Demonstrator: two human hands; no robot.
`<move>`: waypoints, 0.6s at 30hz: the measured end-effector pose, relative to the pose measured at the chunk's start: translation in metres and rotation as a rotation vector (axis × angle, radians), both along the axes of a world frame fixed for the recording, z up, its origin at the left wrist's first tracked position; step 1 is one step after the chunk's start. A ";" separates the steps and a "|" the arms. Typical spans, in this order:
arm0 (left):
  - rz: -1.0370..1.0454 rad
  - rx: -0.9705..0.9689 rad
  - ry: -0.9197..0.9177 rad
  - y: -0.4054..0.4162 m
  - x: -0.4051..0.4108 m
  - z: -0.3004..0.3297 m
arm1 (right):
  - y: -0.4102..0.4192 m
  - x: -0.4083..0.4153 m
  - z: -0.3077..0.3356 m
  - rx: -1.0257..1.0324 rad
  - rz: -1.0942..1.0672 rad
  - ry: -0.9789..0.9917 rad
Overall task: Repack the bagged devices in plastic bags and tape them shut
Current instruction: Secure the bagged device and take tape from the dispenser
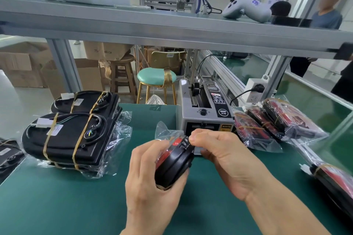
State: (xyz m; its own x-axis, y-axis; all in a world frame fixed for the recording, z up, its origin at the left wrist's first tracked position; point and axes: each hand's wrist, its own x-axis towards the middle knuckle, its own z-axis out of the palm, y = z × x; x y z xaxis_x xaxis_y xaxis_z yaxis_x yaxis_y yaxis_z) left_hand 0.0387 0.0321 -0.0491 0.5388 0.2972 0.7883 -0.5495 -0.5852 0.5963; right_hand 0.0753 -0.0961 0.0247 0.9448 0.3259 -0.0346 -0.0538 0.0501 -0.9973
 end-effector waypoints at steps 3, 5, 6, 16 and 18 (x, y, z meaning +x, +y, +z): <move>0.016 0.016 -0.030 -0.002 -0.001 0.001 | 0.002 0.001 0.001 -0.009 0.014 -0.004; 0.066 0.054 -0.041 -0.003 -0.001 0.000 | 0.001 0.001 0.002 -0.005 -0.006 0.014; 0.087 0.075 -0.043 -0.002 -0.001 0.000 | 0.001 0.002 0.002 -0.006 -0.017 0.026; 0.060 0.106 -0.077 -0.003 -0.001 -0.001 | 0.002 -0.001 0.003 -0.020 -0.060 0.098; 0.054 0.102 -0.086 -0.004 -0.001 -0.002 | 0.002 -0.003 0.004 -0.038 -0.062 0.100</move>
State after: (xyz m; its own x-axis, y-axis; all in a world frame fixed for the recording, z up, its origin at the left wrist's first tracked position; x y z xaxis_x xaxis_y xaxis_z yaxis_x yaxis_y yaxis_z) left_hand 0.0377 0.0280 -0.0509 0.4531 0.2397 0.8586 -0.5625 -0.6703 0.4840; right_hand 0.0723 -0.0945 0.0290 0.9543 0.2637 -0.1409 -0.1512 0.0191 -0.9883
